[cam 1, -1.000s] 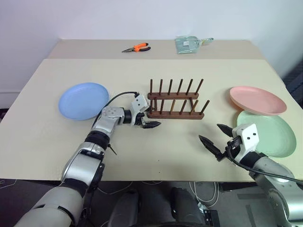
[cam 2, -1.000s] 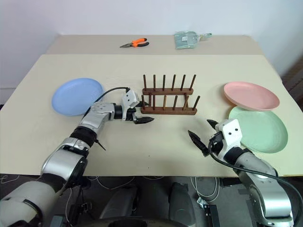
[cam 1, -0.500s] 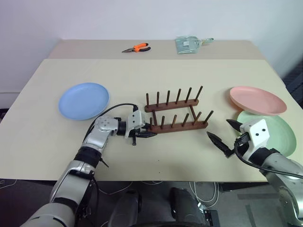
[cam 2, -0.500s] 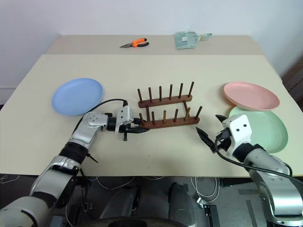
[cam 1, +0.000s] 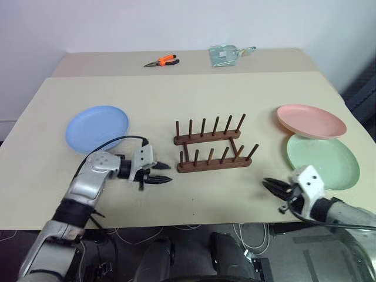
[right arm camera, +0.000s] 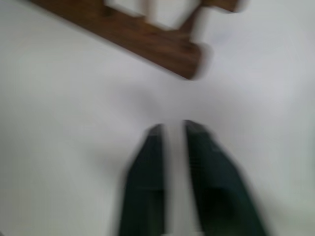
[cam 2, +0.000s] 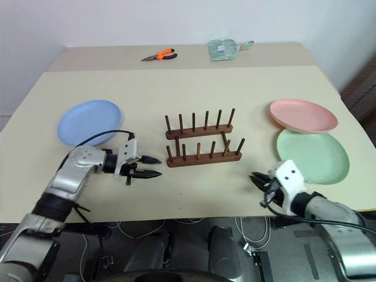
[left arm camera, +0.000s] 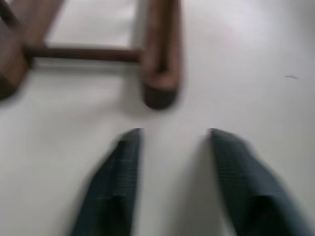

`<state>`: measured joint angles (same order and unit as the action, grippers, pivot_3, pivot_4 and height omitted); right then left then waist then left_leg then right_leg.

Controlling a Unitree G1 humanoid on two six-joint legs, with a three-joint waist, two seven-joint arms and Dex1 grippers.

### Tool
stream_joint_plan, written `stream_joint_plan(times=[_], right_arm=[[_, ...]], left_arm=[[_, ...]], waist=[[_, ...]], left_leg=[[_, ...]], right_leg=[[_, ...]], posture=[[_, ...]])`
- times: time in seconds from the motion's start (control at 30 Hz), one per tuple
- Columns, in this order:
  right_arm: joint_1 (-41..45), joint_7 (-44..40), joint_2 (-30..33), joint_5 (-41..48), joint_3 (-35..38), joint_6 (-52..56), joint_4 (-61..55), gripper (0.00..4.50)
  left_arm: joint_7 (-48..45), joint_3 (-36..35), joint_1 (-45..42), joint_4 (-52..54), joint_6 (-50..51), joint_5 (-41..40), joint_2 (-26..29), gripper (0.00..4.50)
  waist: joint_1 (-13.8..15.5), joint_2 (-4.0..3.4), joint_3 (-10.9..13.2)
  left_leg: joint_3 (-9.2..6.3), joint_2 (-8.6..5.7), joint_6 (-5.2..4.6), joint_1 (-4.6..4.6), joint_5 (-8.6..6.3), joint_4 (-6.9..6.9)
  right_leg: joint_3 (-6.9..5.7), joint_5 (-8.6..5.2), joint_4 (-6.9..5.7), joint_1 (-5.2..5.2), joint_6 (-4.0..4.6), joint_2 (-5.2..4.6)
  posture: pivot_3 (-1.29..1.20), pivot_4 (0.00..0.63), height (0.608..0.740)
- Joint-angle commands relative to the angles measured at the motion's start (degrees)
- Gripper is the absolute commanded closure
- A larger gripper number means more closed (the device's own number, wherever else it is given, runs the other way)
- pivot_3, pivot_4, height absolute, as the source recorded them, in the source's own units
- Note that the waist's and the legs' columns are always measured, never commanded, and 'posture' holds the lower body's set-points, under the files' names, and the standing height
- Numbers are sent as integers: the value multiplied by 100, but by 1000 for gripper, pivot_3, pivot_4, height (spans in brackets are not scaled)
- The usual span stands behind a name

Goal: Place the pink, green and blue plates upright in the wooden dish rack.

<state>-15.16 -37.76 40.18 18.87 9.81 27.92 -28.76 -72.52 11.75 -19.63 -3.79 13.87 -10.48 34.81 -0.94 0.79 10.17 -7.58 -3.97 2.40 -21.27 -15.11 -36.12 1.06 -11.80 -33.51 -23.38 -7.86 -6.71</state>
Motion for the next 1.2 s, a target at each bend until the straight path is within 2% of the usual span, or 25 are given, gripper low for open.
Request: stream_joint_plan(times=[0.03, 0.17, 0.27, 0.37, 0.53, 0.67, 0.7, 0.77, 0.8, 0.87, 0.97, 1.07, 1.2], right_arm=[[555, 453, -180, -596, -591, -3, 228, 4500], [1090, 902, -364, -1239, -1034, -76, 844, 4500], [1514, 1180, -529, -1583, -1260, -142, 1297, 4500], [1997, 1448, -698, -1893, -1398, -240, 1805, 4500], [2697, 1713, -945, -2171, -1463, -469, 2609, 4500], [2933, 1490, -913, -2119, -1410, -602, 2771, 4500], [2877, 1352, -802, -2068, -1340, -633, 2617, 3997], [2745, 1114, -542, -2011, -1176, -749, 2273, 3316], [2641, 955, -340, -1962, -1028, -816, 2012, 2774], [2401, 655, 240, -1956, -575, -869, 1525, 1881], [2218, 545, 1162, -2331, -68, -1051, 1612, 413], [2087, 539, 1949, -2906, -96, -1497, 2194, 413], [2453, 762, 2235, -3496, -546, -2088, 3241, 413]], left_arm=[[374, 380, 337, 957, 761, -182, -313, 3956], [1531, 576, 363, 790, 518, 432, -955, 3956], [2608, 596, 145, 121, 195, 1074, -1327, 3956], [3322, 468, -95, -477, 66, 1328, -1553, 3956], [4018, 201, -497, -1260, -132, 1307, -1782, 3956], [3879, 215, -639, -1444, -363, 1239, -1731, 3956], [3798, 210, -603, -1352, -421, 1196, -1699, 4012], [3703, 156, -531, -1173, -526, 1104, -1652, 4012], [3648, 101, -496, -1058, -517, 1026, -1625, 4012], [3293, -13, -347, -577, -503, 665, -1541, 4012], [2746, -119, -141, 198, -205, 52, -1446, 4012], [2382, -57, -44, 644, 8, -254, -1369, 4012], [2175, 30, -102, 919, 252, -453, -1408, 4012]], waist=[[56, -2, -1], [219, 0, -3], [231, 20, -24], [182, 25, -51], [155, 24, -62], [138, 23, -62], [134, 23, -62], [131, 22, -62], [134, 21, -61], [133, 10, -54], [133, -4, -42], [159, 3, -42], [150, 8, -45]], left_leg=[[-2, -2, 0, -3, 0, -5], [-9, -17, -1, -15, 1, -17], [-7, -19, 0, -5, 1, -19], [-6, -17, 2, 7, 2, -18], [-6, -16, 2, 30, 2, -13], [-4, -16, 2, 35, 3, -12], [-4, -16, 2, 35, 3, -11], [-3, -17, 2, 34, 3, -6], [-3, -17, 2, 32, 3, -4], [-4, -17, 2, 16, 3, -3], [2, -21, 2, -13, 2, -9], [5, -19, 2, -11, 2, -12], [7, -16, 2, -6, 2, -11]], right_leg=[[0, -1, 2, 1, 1, -5], [-1, 0, 13, 6, 3, -11], [-1, 2, 15, 17, 3, -9], [-2, 5, 8, 23, 7, -3], [-2, 6, -1, 34, 5, 0], [-1, 14, -6, 34, -10, 2], [-1, 15, -6, 34, -12, 2], [0, 15, -4, 33, -15, 1], [0, 14, -4, 31, -15, 1], [1, 16, -5, 14, -12, 1], [5, 22, -5, -11, -4, -5], [2, 16, -2, -6, -7, -4], [-1, -1, 8, 6, 2, -4]], posture=[[0, 150, 740], [0, 150, 740], [0, 150, 740], [0, 150, 740], [0, 150, 740], [0, 150, 740], [0, 150, 740], [0, 150, 740], [0, 150, 740], [0, 150, 740], [0, 150, 740], [0, 150, 740], [0, 150, 740]])
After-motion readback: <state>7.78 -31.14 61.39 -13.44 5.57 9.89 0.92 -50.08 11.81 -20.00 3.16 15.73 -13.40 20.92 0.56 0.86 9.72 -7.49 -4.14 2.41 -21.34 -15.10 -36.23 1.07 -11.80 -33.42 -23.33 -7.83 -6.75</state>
